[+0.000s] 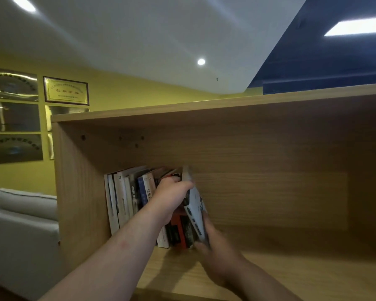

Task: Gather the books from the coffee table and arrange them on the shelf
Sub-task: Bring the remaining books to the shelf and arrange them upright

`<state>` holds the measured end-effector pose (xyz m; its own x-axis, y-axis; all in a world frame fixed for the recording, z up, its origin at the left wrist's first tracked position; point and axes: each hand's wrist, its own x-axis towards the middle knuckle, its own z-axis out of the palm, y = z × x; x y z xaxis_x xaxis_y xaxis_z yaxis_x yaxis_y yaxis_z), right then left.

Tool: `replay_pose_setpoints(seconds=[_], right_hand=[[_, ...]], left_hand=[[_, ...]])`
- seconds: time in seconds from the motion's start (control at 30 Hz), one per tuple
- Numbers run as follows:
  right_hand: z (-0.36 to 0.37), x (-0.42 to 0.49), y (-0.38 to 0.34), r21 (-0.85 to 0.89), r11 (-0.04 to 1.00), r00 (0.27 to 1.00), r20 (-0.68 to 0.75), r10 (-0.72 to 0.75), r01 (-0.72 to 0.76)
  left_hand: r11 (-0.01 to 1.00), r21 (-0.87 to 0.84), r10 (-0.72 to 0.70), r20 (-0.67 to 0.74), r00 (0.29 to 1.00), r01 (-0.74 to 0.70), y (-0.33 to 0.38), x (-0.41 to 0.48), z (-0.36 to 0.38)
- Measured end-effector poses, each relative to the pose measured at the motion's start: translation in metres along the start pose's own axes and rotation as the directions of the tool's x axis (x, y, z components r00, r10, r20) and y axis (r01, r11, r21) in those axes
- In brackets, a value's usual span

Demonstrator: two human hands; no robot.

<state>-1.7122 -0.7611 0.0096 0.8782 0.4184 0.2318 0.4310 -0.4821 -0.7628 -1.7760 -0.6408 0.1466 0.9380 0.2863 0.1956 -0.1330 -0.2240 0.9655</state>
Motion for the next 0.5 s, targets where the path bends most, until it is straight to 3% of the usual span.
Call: replay_pose_setpoints(seconds=[0.07, 0.13, 0.17, 0.2, 0.27, 0.3, 0.4, 0.5], right_hand=[[0.005, 0.01, 0.003, 0.014, 1.0, 1.0, 0.002, 0.017, -0.017], [0.007, 0.019, 0.004, 0.016, 0.999, 0.999, 0.015, 0.038, -0.038], [0.008, 0.024, 0.004, 0.014, 1.0, 0.999, 0.023, 0.024, -0.025], [0.009, 0.026, 0.004, 0.02, 1.0, 0.999, 0.039, 0.011, -0.012], [0.011, 0.031, 0.004, 0.037, 0.999, 0.998, 0.059, -0.004, 0.002], [0.011, 0.034, 0.005, 0.04, 0.999, 0.998, 0.062, -0.004, 0.002], [0.011, 0.04, 0.004, 0.058, 0.997, 0.996, 0.082, 0.036, -0.041], [0.01, 0.046, 0.0, 0.051, 0.997, 0.995, 0.086, 0.053, -0.058]], left_hand=[[0.988, -0.149, -0.031, 0.049, 0.998, 0.038, -0.011, 0.009, -0.002], [0.975, -0.221, 0.037, 0.015, 0.999, -0.033, -0.034, 0.011, -0.01], [0.981, -0.158, 0.105, -0.061, 0.993, -0.113, -0.051, 0.011, -0.017], [0.979, 0.011, 0.202, -0.148, 0.968, -0.203, -0.073, 0.014, -0.026], [0.848, 0.471, 0.383, -0.228, 0.895, -0.243, -0.119, 0.014, -0.048], [0.767, 0.609, 0.405, -0.214, 0.889, -0.202, -0.138, 0.015, -0.059], [0.775, 0.601, 0.349, -0.147, 0.926, -0.197, -0.167, 0.024, -0.074], [0.722, 0.655, 0.357, -0.075, 0.931, -0.224, -0.17, 0.03, -0.069]])
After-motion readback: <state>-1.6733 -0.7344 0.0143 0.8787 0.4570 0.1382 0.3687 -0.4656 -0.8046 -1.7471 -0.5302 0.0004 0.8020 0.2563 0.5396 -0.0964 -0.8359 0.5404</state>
